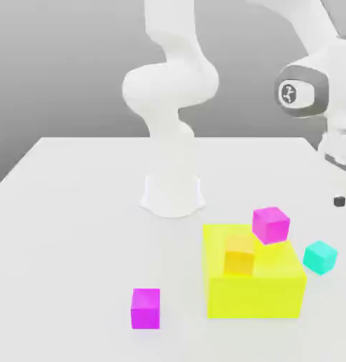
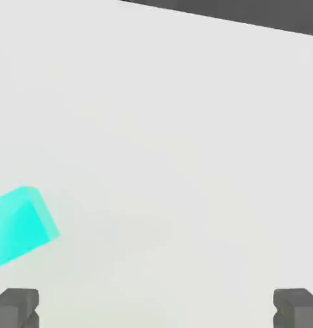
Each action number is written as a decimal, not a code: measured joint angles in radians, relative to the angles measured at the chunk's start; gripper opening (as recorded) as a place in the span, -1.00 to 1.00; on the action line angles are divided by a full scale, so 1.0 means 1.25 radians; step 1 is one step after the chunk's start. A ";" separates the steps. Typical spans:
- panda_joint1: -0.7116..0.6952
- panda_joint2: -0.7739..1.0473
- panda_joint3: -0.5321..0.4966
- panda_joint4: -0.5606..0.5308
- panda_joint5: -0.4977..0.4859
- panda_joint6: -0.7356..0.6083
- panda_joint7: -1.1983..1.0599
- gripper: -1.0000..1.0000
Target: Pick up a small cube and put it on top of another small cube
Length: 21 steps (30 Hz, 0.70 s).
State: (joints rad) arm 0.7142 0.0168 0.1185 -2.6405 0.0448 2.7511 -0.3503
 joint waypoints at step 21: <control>0.065 0.162 -0.027 -0.022 -0.101 0.107 -0.049 -1.00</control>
State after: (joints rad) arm 0.7953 0.2195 0.0852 -2.6684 -0.0817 2.8851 -0.4117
